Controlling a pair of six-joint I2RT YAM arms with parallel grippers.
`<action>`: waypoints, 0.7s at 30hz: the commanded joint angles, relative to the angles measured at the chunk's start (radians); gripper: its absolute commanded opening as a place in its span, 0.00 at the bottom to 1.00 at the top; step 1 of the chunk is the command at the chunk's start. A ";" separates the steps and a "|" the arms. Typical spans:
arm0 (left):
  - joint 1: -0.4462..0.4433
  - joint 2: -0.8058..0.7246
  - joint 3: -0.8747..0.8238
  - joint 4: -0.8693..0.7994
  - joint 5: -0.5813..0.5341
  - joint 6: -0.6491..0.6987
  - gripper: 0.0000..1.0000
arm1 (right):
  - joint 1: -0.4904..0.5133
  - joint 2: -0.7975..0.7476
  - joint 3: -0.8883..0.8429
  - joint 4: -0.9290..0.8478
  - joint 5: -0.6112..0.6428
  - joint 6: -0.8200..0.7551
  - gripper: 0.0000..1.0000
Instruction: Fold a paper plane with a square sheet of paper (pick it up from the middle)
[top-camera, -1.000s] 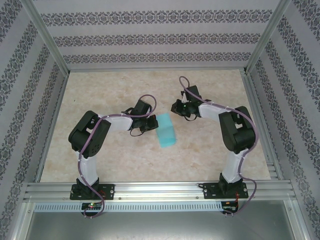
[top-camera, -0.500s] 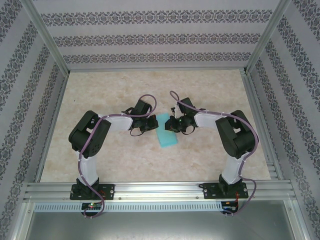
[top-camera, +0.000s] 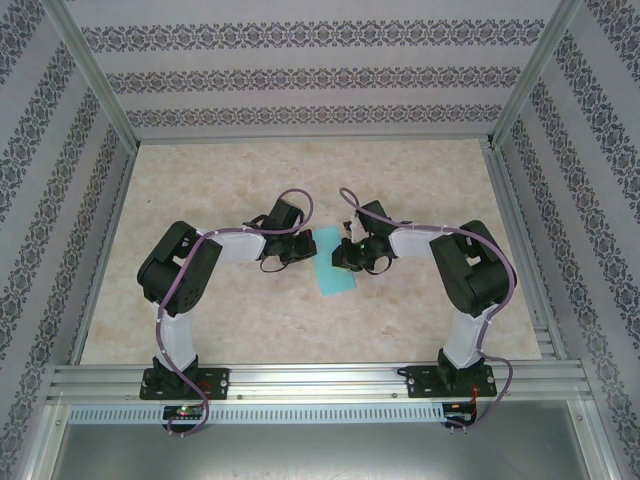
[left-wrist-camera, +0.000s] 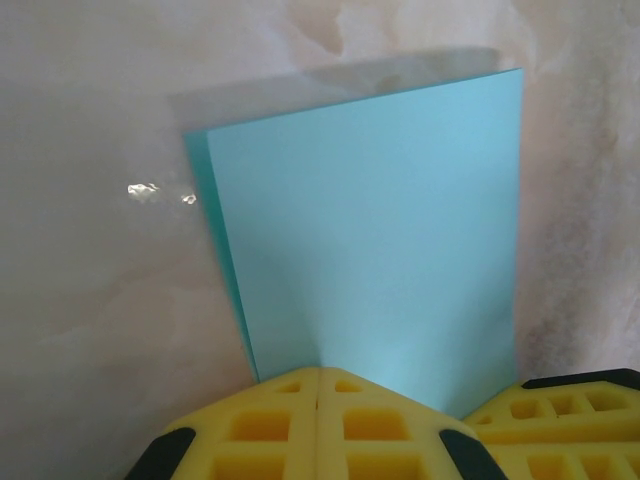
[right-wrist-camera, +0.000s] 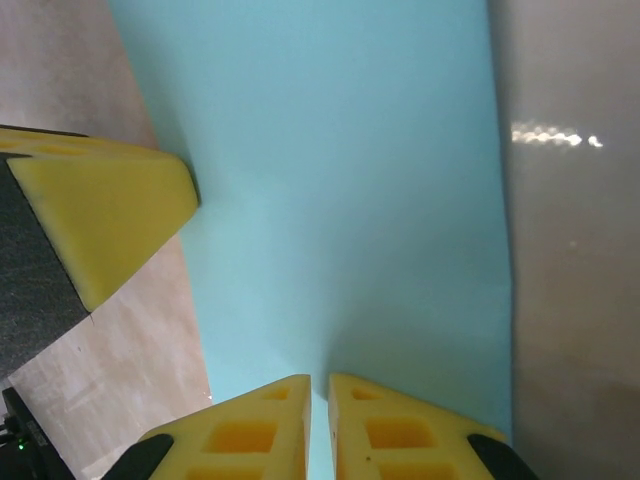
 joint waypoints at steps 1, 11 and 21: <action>-0.004 0.105 -0.069 -0.215 -0.120 0.026 0.04 | -0.004 -0.020 -0.051 -0.054 0.014 -0.010 0.15; -0.003 0.103 -0.058 -0.235 -0.138 0.042 0.04 | -0.035 -0.152 -0.261 -0.005 -0.005 0.037 0.14; -0.004 0.103 -0.031 -0.256 -0.133 0.071 0.04 | -0.039 -0.231 -0.367 -0.020 0.027 0.051 0.14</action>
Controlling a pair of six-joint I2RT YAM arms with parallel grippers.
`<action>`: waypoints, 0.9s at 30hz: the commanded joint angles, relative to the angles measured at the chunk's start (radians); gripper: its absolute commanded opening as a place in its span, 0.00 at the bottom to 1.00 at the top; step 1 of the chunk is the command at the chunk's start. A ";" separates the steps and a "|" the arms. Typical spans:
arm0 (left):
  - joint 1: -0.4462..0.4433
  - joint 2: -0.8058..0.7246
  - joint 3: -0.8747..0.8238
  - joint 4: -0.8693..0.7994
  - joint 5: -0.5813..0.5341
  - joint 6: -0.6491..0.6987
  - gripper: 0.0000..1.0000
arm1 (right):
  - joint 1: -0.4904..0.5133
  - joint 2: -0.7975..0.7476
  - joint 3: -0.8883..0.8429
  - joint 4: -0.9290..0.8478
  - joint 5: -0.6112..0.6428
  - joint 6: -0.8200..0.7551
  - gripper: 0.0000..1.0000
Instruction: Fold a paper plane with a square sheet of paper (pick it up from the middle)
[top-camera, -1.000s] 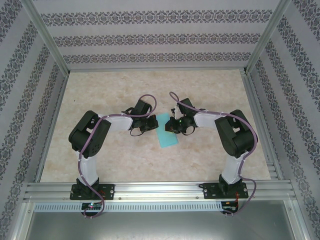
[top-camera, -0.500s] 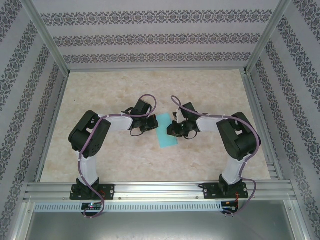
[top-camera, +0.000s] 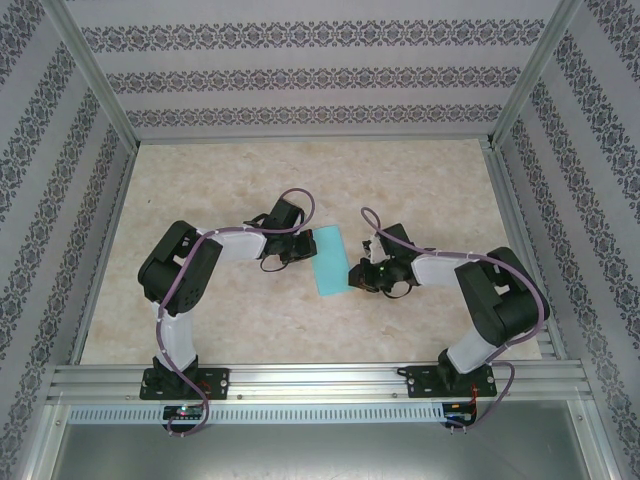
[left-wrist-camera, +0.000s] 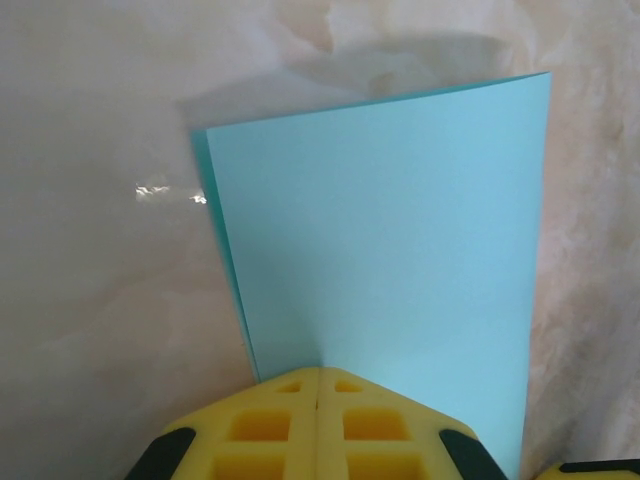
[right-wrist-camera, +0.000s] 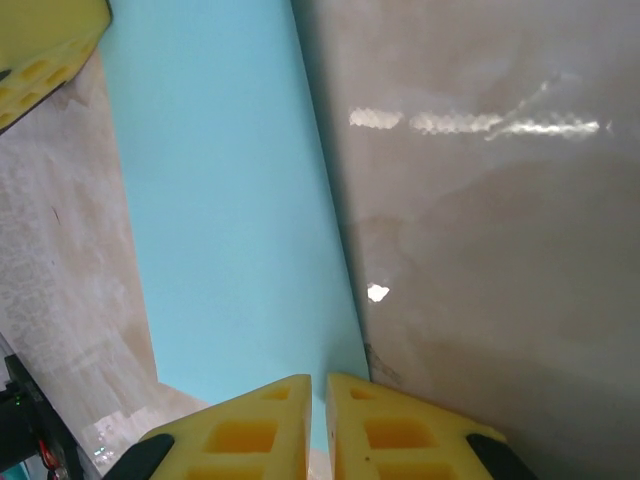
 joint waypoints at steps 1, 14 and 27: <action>-0.003 0.098 -0.046 -0.231 -0.132 0.041 0.04 | -0.005 0.007 -0.051 -0.124 0.039 0.009 0.14; -0.004 0.066 0.033 -0.216 -0.077 0.096 0.08 | 0.117 -0.042 -0.075 -0.018 0.115 0.200 0.14; 0.016 -0.184 0.076 -0.286 -0.199 0.071 0.19 | 0.320 0.015 -0.001 0.273 0.256 0.514 0.16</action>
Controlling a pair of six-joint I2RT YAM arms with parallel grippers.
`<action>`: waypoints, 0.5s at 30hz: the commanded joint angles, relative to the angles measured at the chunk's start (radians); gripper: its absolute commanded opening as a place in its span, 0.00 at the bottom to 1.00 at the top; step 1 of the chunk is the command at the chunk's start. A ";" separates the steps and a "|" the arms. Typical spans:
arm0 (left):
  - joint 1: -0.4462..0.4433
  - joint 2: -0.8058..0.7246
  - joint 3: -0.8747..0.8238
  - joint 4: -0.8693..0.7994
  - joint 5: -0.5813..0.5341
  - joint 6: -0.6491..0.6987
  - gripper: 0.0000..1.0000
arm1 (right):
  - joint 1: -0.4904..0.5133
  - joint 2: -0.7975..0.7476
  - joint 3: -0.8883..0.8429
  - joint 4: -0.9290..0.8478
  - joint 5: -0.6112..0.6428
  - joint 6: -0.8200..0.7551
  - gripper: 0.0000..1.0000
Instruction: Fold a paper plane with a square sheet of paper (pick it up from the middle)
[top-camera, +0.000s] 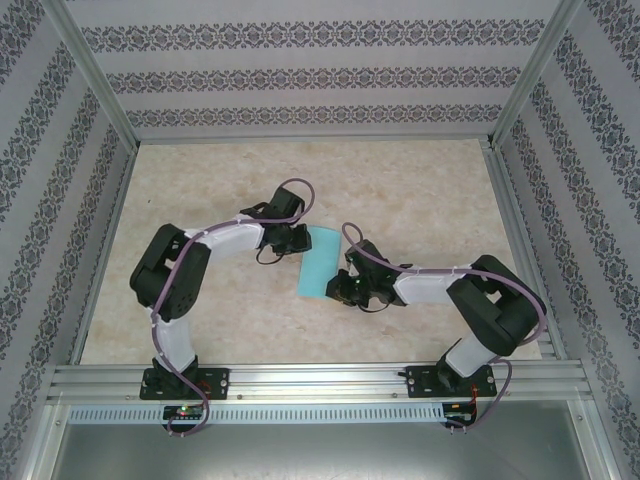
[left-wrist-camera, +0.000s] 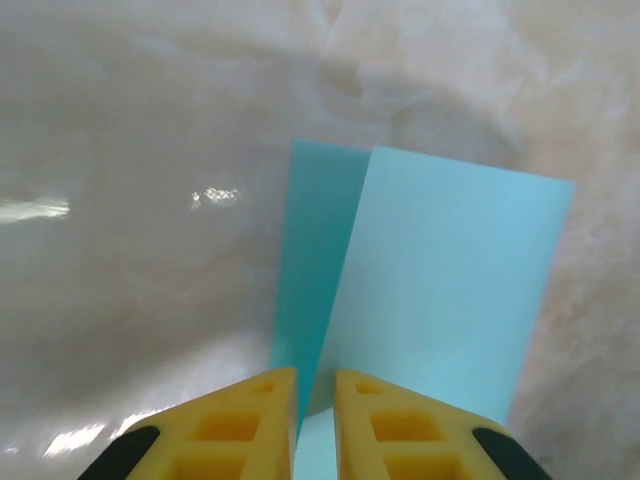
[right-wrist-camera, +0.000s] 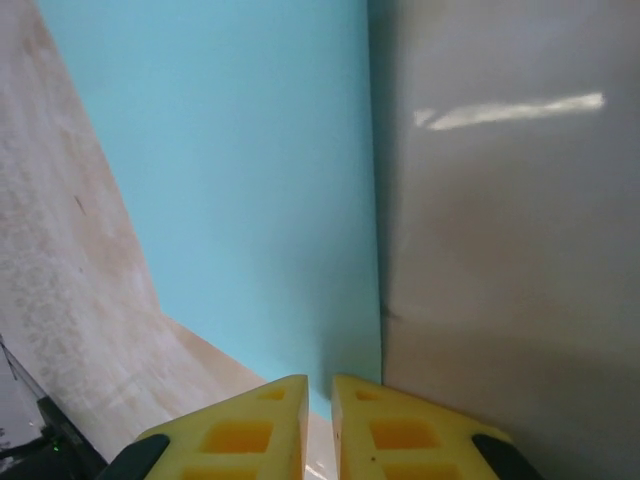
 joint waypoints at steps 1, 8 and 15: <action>0.020 -0.118 -0.054 -0.026 -0.079 -0.026 0.19 | 0.027 0.028 0.045 0.084 0.053 0.072 0.16; 0.042 -0.317 -0.226 -0.011 -0.130 -0.062 0.20 | -0.023 -0.046 0.190 -0.167 0.080 -0.139 0.20; 0.040 -0.449 -0.341 0.028 -0.076 -0.083 0.21 | -0.016 -0.023 0.176 -0.242 0.096 -0.174 0.19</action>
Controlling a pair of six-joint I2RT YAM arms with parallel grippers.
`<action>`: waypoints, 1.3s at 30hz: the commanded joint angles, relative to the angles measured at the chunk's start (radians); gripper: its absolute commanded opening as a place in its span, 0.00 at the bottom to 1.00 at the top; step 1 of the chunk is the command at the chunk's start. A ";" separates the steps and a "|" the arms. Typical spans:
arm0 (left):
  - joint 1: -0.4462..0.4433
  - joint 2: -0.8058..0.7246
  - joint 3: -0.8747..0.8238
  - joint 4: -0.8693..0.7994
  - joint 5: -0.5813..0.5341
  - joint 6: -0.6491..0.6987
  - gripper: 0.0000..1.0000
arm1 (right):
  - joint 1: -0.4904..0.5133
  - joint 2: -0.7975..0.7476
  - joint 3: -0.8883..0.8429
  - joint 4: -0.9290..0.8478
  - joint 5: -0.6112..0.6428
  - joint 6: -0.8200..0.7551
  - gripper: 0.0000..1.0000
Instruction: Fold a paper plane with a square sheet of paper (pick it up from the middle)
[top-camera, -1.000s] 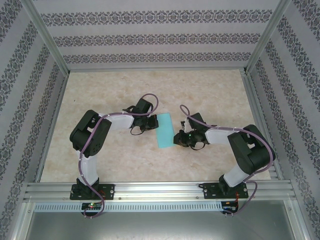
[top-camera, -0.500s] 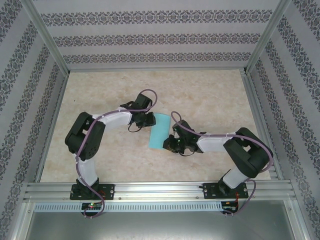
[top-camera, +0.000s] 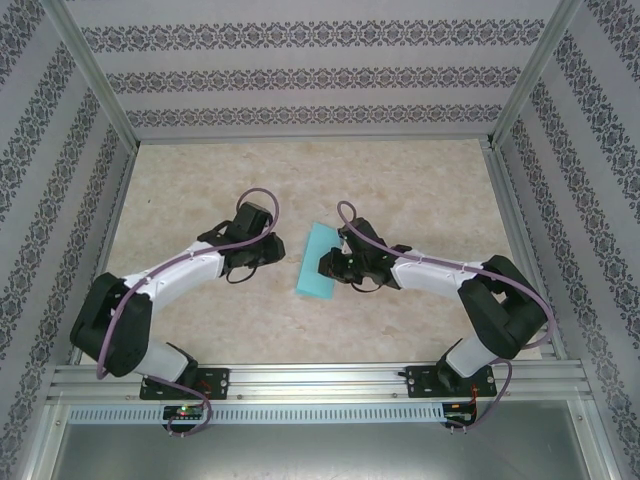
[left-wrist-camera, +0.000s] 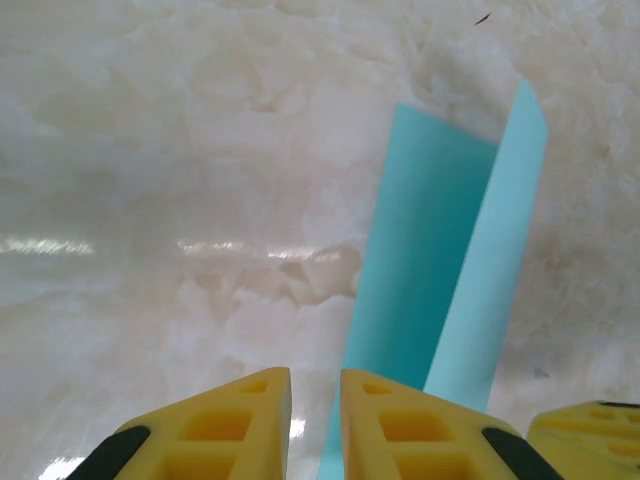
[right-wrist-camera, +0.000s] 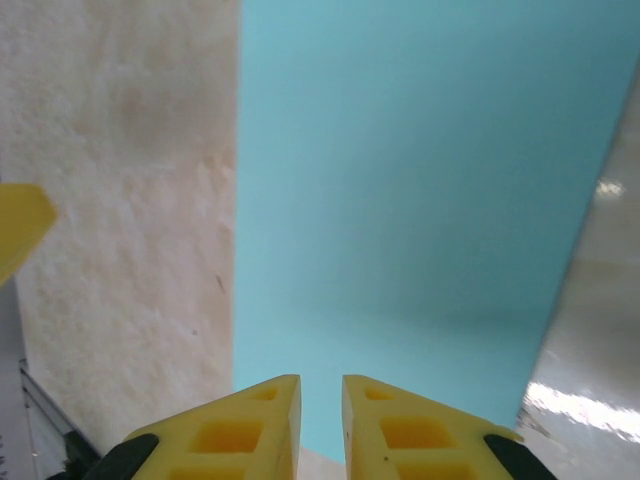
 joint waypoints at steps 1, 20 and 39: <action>0.007 -0.049 -0.042 0.043 0.038 -0.033 0.21 | 0.015 0.017 -0.009 -0.075 0.031 -0.044 0.19; -0.091 -0.014 -0.218 0.349 0.183 -0.182 0.17 | 0.102 0.186 0.028 0.183 -0.006 0.138 0.16; -0.300 0.068 -0.079 0.252 -0.007 -0.251 0.04 | -0.091 0.141 0.048 0.071 -0.164 -0.124 0.08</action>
